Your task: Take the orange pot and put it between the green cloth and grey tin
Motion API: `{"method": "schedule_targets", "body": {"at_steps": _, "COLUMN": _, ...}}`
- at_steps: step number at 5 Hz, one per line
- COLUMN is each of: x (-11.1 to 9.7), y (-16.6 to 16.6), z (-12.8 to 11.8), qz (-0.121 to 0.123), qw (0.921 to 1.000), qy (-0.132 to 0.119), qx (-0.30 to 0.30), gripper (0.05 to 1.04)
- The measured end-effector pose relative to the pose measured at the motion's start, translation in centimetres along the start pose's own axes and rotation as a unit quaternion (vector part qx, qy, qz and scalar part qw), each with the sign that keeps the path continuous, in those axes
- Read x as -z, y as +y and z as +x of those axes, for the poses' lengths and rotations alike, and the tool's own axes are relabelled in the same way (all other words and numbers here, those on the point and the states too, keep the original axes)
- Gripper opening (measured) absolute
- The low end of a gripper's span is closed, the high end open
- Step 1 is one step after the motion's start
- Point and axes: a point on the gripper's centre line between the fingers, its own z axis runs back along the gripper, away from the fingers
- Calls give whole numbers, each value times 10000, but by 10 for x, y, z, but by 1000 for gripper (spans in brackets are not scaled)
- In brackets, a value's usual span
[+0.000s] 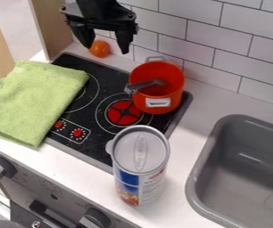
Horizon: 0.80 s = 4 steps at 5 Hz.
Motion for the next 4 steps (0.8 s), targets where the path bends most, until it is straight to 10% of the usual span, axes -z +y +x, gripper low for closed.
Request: {"method": "schedule_targets", "body": {"at_steps": 4, "x": 43, "y": -9, "z": -9, "qz": -10, "qw": 9997, "qy": 134, "qx": -221, "gripper": 999}}
